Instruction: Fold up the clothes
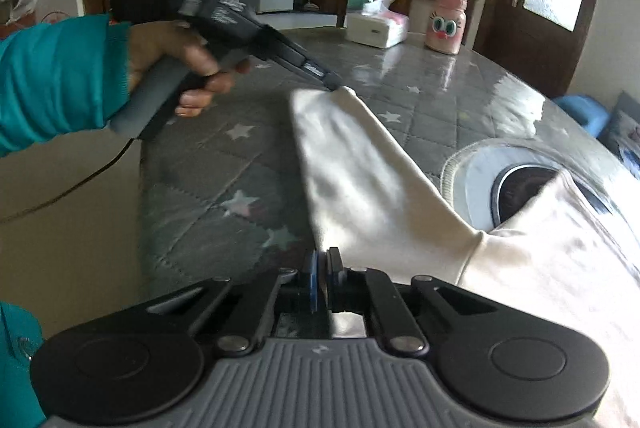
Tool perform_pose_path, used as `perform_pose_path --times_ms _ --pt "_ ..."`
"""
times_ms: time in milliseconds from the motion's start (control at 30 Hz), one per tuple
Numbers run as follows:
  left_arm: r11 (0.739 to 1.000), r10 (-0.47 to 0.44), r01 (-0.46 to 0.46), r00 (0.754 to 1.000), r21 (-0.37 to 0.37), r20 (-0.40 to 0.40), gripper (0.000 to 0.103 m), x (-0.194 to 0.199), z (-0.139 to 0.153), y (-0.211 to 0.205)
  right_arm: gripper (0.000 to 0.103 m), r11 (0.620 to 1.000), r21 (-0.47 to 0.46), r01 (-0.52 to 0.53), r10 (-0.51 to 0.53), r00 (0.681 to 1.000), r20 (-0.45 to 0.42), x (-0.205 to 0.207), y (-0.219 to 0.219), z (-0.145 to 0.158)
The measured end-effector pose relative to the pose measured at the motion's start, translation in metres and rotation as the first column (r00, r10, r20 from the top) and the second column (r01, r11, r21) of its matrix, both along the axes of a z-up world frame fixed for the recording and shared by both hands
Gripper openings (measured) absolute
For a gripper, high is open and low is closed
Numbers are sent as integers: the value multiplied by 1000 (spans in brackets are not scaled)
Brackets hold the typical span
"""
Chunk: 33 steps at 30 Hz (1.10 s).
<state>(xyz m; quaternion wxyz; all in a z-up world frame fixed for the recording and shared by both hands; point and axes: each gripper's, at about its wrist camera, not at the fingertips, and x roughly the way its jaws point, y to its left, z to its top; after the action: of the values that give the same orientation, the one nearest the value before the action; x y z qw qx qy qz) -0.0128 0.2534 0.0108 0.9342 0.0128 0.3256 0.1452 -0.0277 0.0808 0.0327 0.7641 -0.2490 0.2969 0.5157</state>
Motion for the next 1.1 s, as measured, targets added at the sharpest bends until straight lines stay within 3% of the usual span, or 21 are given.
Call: perform_pose_path --times_ms 167,333,433,567,733,833,1100 --pt "1000 18 -18 1000 -5 -12 3 -1 -2 3 7 999 49 -1 4 998 -55 7 0 10" --pt "999 11 -11 1000 -31 0 3 -8 8 -2 8 992 55 112 -107 991 -86 31 5 8" --pt "996 -27 28 1000 -84 9 5 -14 13 -11 10 993 44 113 -109 990 -92 35 5 -1" --pt "984 -103 103 995 -145 12 9 -24 16 -33 11 999 22 27 -25 996 -84 17 5 4" --pt "964 -193 196 981 -180 31 21 -37 17 -64 11 996 30 79 -77 995 -65 17 -10 14" --pt "958 -233 234 972 -166 27 29 -44 11 -81 12 993 4 114 -114 992 -52 20 -19 12" --pt "960 -260 258 966 -109 2 35 -56 0 -102 16 997 15 78 -77 995 -60 2 -40 19"
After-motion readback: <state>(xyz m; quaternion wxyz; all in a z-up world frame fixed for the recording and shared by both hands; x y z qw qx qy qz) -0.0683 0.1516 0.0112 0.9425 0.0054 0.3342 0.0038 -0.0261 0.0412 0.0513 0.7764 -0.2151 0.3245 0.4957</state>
